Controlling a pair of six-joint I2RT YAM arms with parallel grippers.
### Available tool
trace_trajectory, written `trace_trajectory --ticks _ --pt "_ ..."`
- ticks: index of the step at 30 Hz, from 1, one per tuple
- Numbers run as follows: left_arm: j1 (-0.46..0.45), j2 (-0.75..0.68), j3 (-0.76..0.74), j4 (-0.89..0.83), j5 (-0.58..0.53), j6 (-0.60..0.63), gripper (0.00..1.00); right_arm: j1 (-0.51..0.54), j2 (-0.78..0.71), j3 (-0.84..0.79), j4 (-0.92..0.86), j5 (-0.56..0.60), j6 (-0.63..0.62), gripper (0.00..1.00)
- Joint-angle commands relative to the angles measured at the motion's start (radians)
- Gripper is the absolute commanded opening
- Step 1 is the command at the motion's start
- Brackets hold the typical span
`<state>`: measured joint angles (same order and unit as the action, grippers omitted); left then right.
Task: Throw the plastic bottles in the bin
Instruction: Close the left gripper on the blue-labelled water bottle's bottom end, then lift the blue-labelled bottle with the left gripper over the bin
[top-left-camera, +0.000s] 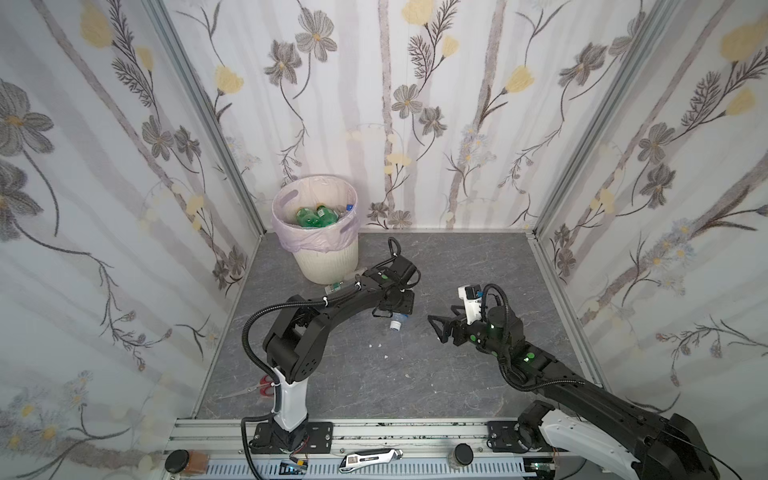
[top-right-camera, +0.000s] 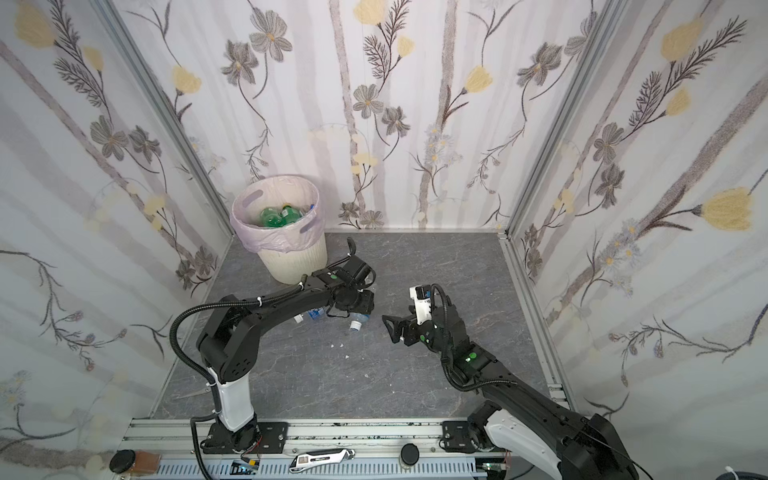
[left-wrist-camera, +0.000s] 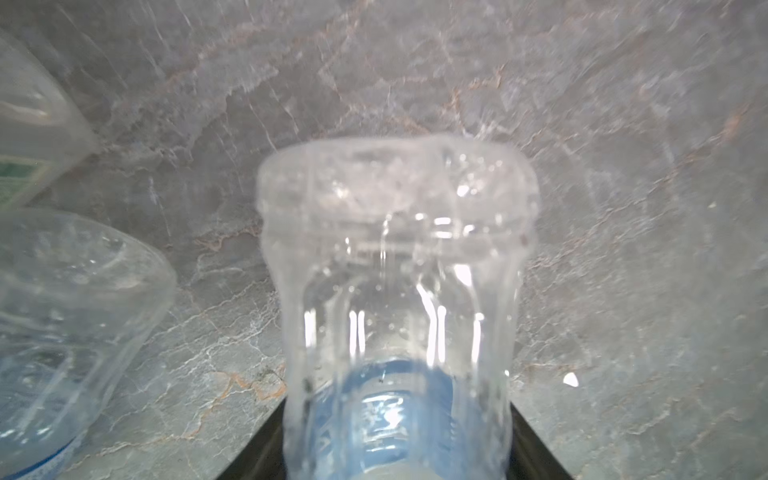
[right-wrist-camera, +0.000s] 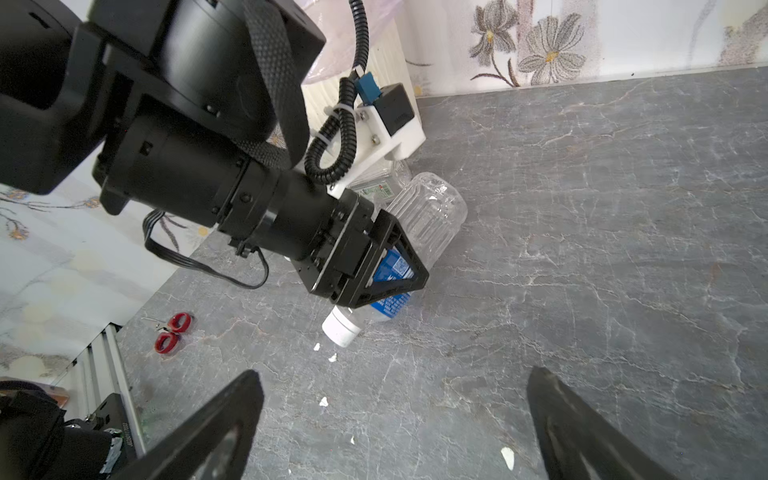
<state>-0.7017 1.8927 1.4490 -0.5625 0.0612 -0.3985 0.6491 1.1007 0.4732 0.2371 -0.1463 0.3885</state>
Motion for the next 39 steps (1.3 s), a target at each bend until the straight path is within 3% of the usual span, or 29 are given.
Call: trace_trajectory --ticks 1,14,29,39 --pt "0.019 -0.031 0.037 -0.003 0.042 -0.022 0.60 0.000 0.012 0.033 0.051 -0.013 0.003 1.00" --pt "0.145 -0.155 0.195 0.006 0.111 -0.121 0.59 0.014 0.159 0.242 0.071 -0.042 -0.013 1.00" --pt "0.422 -0.220 0.468 0.094 0.163 -0.278 0.58 0.046 0.395 0.663 -0.027 0.045 -0.029 1.00" --pt "0.555 -0.245 0.510 0.269 0.144 -0.428 0.58 0.066 0.540 0.899 -0.055 0.007 -0.025 1.00"
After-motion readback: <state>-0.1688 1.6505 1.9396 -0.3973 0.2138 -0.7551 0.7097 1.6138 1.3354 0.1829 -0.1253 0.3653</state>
